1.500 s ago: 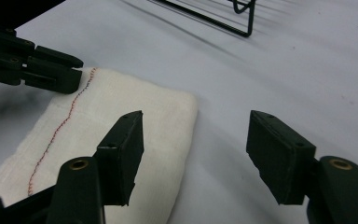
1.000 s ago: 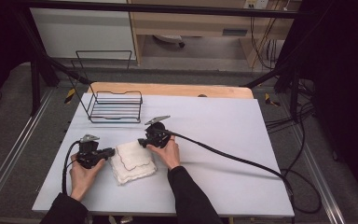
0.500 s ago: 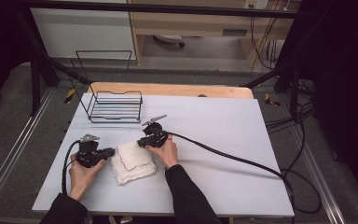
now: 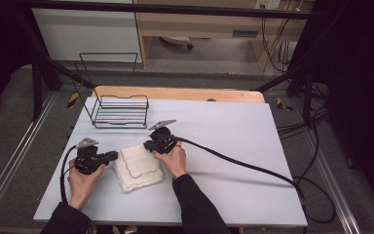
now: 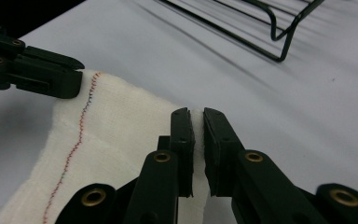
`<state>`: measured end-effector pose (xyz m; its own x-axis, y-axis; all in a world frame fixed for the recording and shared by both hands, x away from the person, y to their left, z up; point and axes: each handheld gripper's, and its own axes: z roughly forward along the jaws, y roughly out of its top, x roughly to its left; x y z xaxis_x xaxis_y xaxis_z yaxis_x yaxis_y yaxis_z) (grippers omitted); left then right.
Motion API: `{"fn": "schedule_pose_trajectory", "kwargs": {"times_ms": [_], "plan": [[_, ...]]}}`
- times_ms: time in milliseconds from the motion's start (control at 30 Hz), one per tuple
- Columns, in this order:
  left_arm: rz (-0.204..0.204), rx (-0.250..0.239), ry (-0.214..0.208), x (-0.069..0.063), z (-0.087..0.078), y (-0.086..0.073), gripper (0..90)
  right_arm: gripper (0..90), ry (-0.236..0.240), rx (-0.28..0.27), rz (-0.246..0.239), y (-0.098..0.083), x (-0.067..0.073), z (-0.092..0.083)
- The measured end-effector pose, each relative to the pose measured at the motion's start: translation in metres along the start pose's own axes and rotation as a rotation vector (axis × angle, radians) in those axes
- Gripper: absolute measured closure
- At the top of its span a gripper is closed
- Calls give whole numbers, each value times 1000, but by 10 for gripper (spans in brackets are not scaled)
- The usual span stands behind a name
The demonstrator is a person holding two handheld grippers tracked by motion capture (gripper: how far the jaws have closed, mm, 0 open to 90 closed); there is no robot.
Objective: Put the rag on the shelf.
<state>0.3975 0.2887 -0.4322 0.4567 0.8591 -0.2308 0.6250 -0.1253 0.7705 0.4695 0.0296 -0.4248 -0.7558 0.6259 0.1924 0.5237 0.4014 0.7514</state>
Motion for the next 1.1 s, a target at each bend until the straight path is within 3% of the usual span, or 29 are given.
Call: {"fn": "schedule_pose_trajectory", "kwargs": {"times_ms": [333, 700, 1100], "plan": [[40, -109, -13, -8, -20, 7, 833, 828, -7, -94, -61, 8, 17, -35], [75, -170, -15, -18, -36, 15, 834, 831, -29, -180, -97, 9, 34, -61], [122, -228, -22, -29, -52, 26, 834, 832, -41, -255, -111, 13, 40, -81]]}}
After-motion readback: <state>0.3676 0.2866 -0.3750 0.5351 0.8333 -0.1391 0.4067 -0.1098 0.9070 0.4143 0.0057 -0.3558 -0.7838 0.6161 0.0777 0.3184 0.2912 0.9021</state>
